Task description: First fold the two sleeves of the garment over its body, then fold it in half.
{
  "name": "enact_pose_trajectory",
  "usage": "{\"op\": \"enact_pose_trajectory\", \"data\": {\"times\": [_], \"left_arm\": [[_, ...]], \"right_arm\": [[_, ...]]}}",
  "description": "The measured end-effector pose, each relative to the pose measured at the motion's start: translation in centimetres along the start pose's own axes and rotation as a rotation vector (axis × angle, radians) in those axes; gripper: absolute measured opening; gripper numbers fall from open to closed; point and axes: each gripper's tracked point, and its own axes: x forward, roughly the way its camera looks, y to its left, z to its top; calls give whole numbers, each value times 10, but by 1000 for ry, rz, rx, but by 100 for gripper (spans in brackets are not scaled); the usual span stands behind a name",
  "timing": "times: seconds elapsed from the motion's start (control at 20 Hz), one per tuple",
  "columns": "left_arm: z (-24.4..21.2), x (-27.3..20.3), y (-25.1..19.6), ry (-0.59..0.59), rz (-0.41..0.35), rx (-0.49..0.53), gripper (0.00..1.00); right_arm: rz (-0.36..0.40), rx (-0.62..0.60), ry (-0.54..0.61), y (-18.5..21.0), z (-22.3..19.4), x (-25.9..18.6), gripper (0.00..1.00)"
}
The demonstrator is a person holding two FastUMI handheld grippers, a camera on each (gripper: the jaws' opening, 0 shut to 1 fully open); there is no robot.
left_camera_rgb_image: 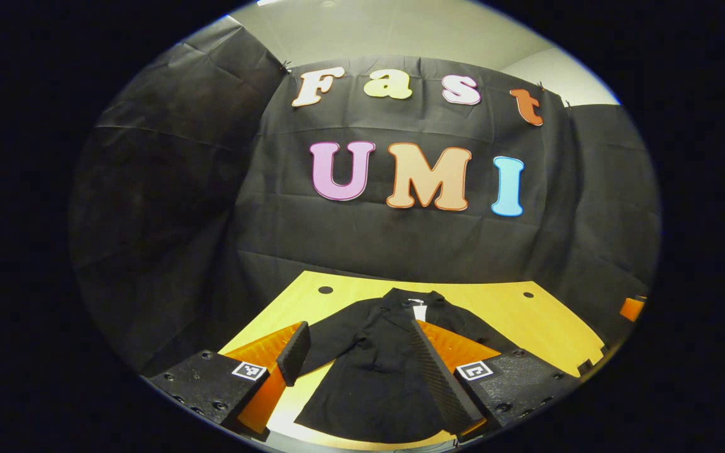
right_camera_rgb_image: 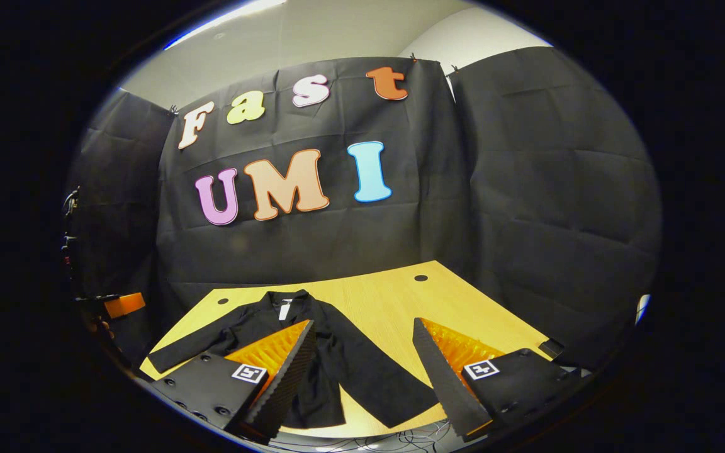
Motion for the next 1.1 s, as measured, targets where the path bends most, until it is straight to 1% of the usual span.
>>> {"op": "enact_pose_trajectory", "data": {"times": [0.05,0.15,0.2,0.25,0.3,0.35,0.5,0.55,0.6,0.7,0.8,0.85,0.9,0.95,1.0,1.1], "left_arm": [[-1,-1,3,4,9,-1,92],[-6,-1,8,17,25,-1,92],[-8,-2,11,23,34,0,94],[-8,-3,13,26,45,3,93],[-8,-5,17,27,57,4,93],[-7,-6,18,25,65,6,93],[-4,-6,21,14,87,22,93],[-3,-7,21,13,90,29,92],[-2,-7,19,8,93,34,92],[-3,-7,18,5,101,41,92],[-6,-7,17,12,110,44,92],[-8,-7,17,19,114,44,92],[-9,-8,17,26,118,42,93],[-10,-10,17,27,121,39,92],[-10,-10,18,26,127,39,92],[-11,-11,22,32,142,39,92]], "right_arm": [[-4,-5,-3,-3,3,3,98],[-13,-12,-3,-10,3,8,98],[-19,-16,-2,-13,1,11,98],[-24,-20,5,-18,-3,16,98],[-31,-24,18,-24,-12,21,94],[-41,-30,40,-32,-23,27,98],[-65,-53,122,-51,-66,41,98],[-65,-55,144,-56,-79,46,94],[-63,-59,164,-60,-91,48,98],[-53,-64,216,-67,-117,59,98],[-42,-72,304,-71,-150,71,98],[-35,-75,353,-72,-165,75,94],[-28,-82,385,-73,-177,78,98],[-22,-93,410,-73,-187,80,99],[-17,-109,432,-76,-199,78,94],[-6,-138,484,-77,-219,82,94]]}}
